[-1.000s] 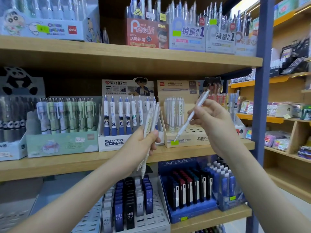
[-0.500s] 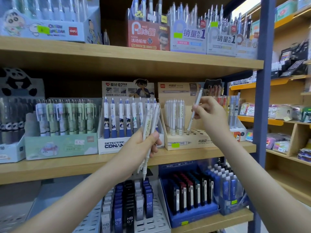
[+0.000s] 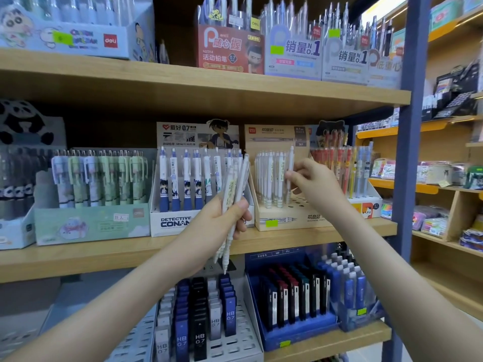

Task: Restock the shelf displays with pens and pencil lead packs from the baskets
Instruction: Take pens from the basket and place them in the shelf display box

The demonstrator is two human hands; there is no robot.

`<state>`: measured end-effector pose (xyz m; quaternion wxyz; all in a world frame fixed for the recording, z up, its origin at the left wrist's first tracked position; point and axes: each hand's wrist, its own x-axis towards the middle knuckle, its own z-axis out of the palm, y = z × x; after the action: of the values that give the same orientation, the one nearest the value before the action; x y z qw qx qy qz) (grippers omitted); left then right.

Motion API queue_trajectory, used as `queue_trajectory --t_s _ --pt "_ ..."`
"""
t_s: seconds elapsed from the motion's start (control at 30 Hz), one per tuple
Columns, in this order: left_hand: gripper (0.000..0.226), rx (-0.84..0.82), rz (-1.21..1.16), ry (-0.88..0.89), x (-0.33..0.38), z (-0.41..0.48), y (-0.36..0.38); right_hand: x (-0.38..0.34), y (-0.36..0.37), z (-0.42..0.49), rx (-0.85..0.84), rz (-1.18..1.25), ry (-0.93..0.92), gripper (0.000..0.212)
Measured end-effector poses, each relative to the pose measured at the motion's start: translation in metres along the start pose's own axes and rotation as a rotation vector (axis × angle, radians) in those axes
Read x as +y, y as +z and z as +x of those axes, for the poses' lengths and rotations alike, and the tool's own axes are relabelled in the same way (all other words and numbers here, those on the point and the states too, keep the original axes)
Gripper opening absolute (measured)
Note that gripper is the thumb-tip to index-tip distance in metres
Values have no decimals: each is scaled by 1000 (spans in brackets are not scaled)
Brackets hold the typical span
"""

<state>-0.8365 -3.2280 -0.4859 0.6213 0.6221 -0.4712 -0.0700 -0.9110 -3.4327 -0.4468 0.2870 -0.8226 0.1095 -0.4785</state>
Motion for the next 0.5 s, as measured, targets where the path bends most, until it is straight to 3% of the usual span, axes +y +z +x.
queue_trajectory --t_s 0.13,0.5 --pt "19 -8 2 -8 -1 0 1 0 1 4 -18 -42 33 30" --pt "18 -14 -24 -8 4 3 4 -2 4 -1 -60 -135 24 11"
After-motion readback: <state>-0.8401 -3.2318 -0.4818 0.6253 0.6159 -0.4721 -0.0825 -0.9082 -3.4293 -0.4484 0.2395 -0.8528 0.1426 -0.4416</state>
